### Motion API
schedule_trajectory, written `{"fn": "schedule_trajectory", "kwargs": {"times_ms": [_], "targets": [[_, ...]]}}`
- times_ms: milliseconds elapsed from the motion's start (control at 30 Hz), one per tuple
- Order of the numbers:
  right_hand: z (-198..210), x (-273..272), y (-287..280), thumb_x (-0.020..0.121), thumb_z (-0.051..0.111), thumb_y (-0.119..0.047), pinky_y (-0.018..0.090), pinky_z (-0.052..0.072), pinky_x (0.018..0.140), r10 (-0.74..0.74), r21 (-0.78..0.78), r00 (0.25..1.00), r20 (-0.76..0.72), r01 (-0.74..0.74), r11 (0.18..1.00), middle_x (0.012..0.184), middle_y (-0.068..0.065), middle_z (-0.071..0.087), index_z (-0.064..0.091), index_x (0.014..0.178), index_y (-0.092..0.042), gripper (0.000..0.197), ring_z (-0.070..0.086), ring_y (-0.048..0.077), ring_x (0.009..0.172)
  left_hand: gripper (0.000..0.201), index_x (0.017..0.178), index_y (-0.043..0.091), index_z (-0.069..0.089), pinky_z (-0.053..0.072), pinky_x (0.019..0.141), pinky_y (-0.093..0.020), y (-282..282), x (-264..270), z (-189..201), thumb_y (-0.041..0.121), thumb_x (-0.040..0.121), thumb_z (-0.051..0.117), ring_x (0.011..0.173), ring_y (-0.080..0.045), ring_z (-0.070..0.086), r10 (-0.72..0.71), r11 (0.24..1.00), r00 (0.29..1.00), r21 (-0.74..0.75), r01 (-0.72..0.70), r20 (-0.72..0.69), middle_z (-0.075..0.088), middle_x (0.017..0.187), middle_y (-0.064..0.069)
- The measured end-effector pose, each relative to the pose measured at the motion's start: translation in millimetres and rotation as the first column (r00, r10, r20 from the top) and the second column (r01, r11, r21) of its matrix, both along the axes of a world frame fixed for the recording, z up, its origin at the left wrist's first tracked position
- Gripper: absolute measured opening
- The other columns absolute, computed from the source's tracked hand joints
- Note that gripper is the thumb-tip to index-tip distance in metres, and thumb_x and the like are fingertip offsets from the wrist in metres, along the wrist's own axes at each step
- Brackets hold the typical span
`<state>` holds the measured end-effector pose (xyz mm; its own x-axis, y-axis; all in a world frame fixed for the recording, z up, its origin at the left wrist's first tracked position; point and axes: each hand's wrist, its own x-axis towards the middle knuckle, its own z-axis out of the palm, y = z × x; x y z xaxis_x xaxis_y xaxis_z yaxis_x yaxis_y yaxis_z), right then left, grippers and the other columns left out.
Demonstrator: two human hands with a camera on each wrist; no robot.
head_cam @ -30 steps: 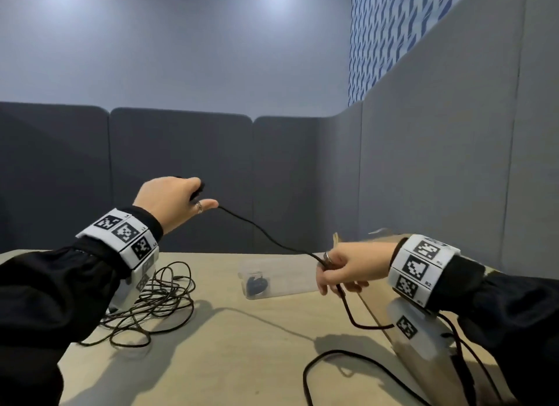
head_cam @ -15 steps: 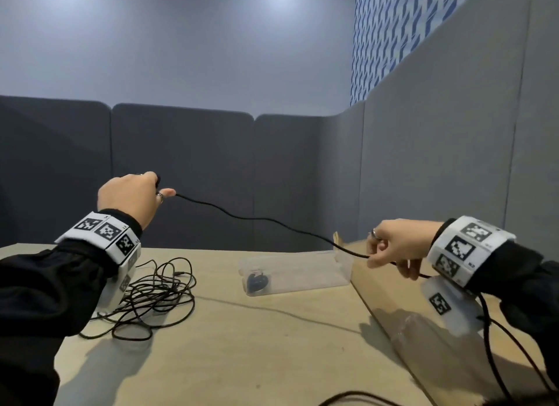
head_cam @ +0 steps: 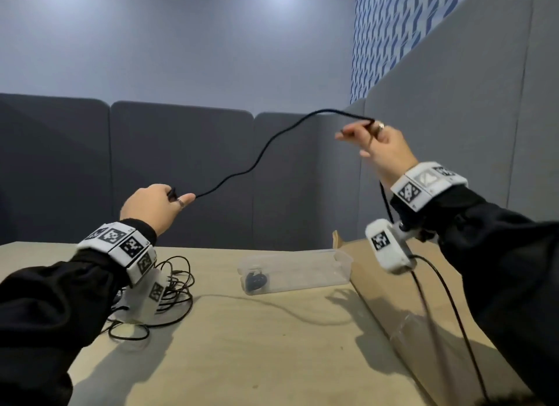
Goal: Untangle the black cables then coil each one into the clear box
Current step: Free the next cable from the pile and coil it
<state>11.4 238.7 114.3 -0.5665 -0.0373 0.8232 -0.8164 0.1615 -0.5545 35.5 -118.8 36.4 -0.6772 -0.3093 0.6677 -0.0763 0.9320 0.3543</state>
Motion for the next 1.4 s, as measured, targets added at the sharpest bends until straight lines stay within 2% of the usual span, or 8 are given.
{"fn": "schedule_trajectory", "kwargs": {"times_ms": [200,300,400,500,700,867,1033,1400], "targets": [[10.1,-11.0,-19.9,0.103,0.03,-0.017,0.014,0.031,0.035,-0.056,0.177,0.939,0.339,-0.005,0.984,0.048,-0.006,0.064,0.051,0.079,-0.014,0.032,0.06,0.005,0.042,0.047,0.067,0.004,0.065,0.037,0.054,-0.027,32.0,0.6,-0.3,0.043,0.092,0.054,0.047,-0.017,0.045,-0.384,0.8,0.922,0.48,0.359,-0.051,0.047,0.048,-0.003],[-35.3,-14.9,-14.6,0.1,0.037,-0.017,0.019,0.043,0.039,-0.516,0.787,0.692,0.505,-0.123,0.605,0.069,0.005,0.067,0.06,0.095,-0.004,0.027,0.067,0.016,0.05,0.043,0.065,0.003,0.062,0.028,0.045,-0.024,39.3,2.3,-6.6,0.034,0.094,0.055,0.032,-0.01,0.023,-0.522,0.635,0.852,0.649,0.419,-0.039,0.028,0.038,0.005],[-65.3,-26.7,-14.9,0.096,0.045,-0.025,0.036,0.048,0.092,-0.75,0.967,0.641,0.163,0.047,0.25,0.134,0.017,0.049,0.02,0.149,-0.007,0.061,0.056,0.033,0.117,0.039,0.065,0.004,0.06,0.025,0.043,-0.023,43.6,4.6,-9.7,0.031,0.094,0.055,0.033,-0.01,0.018,-0.577,0.561,0.815,0.701,0.439,-0.049,0.023,0.039,0.007],[-70.3,-18.2,-28.3,0.092,0.052,-0.031,0.04,0.031,0.108,-0.589,0.793,0.787,0.182,0.237,0.562,0.154,0.013,0.019,-0.011,0.151,-0.02,0.086,0.031,0.033,0.137,0.037,0.066,0.005,0.058,0.026,0.04,-0.02,53.1,8.5,-9.4,0.03,0.093,0.055,0.033,-0.01,0.018,-0.589,0.518,0.804,0.726,0.452,-0.08,0.023,0.039,0.007],[-114.8,24.2,-83.0,0.09,0.056,-0.046,0.039,0.02,0.112,-0.204,0.866,0.929,0.309,-0.186,0.465,0.153,0.002,0.028,0.019,0.15,-0.025,0.073,0.02,0.019,0.143,0.043,0.076,0.005,0.057,0.029,0.052,-0.026,77.2,24.2,-4.6,0.039,0.098,0.042,0.032,-0.009,0.019,-0.729,0.232,0.654,0.827,0.513,-0.201,0.023,0.039,0.008],[-105.7,14.8,-87.9,0.097,0.042,-0.022,0.027,0.05,0.072,-0.069,0.373,0.961,0.266,-0.037,0.927,0.068,0.002,0.066,0.055,0.082,-0.018,0.021,0.068,0.025,0.074,0.049,0.094,-0.002,0.059,0.037,0.057,-0.028,84.4,48.3,2.3,0.038,0.096,0.033,0.036,-0.01,0.025,-0.913,0.02,0.367,0.878,0.479,-0.179,0.027,0.048,0.004],[-93.7,34.5,-97.8,0.098,0.045,-0.025,0.021,0.042,0.035,-0.009,0.394,0.945,0.327,-0.127,0.91,0.072,0.0,0.054,0.057,0.079,-0.028,0.022,0.053,0.013,0.06,0.045,0.107,-0.01,0.056,0.047,0.059,-0.024,114.6,73.2,4.8,0.03,0.089,0.042,0.046,-0.009,0.044,-0.914,-0.288,0.057,0.742,0.605,-0.402,0.052,0.061,0.001],[-114.5,83.5,-75.6,0.1,0.04,-0.021,0.015,0.035,0.039,0.037,0.536,0.745,0.666,-0.512,0.671,0.063,-0.002,0.032,0.05,0.098,-0.016,0.011,0.029,0.009,0.048,0.03,0.115,0.005,0.062,0.051,0.089,-0.019,121.1,47.4,-5.3,0.018,0.089,0.057,0.098,-0.01,0.068,-0.796,0.334,0.51,0.467,0.819,-0.325,0.053,0.135,0.002]]}}
